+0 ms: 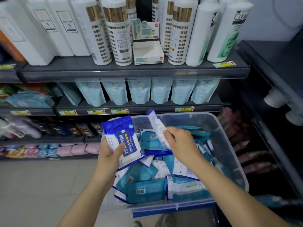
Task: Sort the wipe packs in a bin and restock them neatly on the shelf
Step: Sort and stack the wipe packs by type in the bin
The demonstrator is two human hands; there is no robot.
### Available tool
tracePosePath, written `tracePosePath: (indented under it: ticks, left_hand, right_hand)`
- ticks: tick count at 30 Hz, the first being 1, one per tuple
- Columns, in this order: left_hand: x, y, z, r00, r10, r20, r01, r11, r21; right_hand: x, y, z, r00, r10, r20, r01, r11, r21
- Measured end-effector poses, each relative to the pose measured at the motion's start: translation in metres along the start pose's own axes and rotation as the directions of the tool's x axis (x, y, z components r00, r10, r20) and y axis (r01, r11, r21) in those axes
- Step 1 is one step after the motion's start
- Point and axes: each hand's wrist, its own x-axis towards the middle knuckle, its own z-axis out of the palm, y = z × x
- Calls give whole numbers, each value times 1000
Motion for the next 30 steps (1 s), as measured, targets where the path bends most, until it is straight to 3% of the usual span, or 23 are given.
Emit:
tracePosePath:
  ticks: [5,7,10,12,14,16,19,22,24,30]
  left_hand:
    - [-17,-8,12,998,58,35,-58,998,6]
    - [-20,-10,9,997,34,70,-32,999,-34]
    - [-20,-12,4,992,-36,122,50,993,-109]
    - [-19,-13,4,990,-84,115,101,983,-151]
    - [-16,-13,5,987,-136,81,149,973,-179]
    - [-15,-11,4,983,-177,49,183,963,-197]
    - [-13,-9,2,983,-178,41,182,966,-186]
    - [-14,-9,2,982,-185,47,191,967,-167]
    - [-16,-10,4,981,-186,62,193,972,-132]
    - [-18,-9,5,979,-188,81,194,978,-78]
  right_hand:
    - [-21,-44,51,987,-77,139,67,995,76]
    - [-29,-44,60,981,-74,181,59,994,88]
    - [-30,-36,60,964,-165,211,176,984,-36]
    - [-28,-29,54,955,-175,241,178,984,12]
    - [-25,-18,42,977,-79,200,58,992,109]
    - [-20,6,26,988,128,82,-135,987,90]
    - [-23,48,8,898,438,-44,-438,879,-188]
    - [-33,65,5,792,609,32,-600,788,-137]
    - [-35,71,4,780,624,49,-623,781,-31]
    - [-30,53,-4,846,528,-72,-509,840,186]
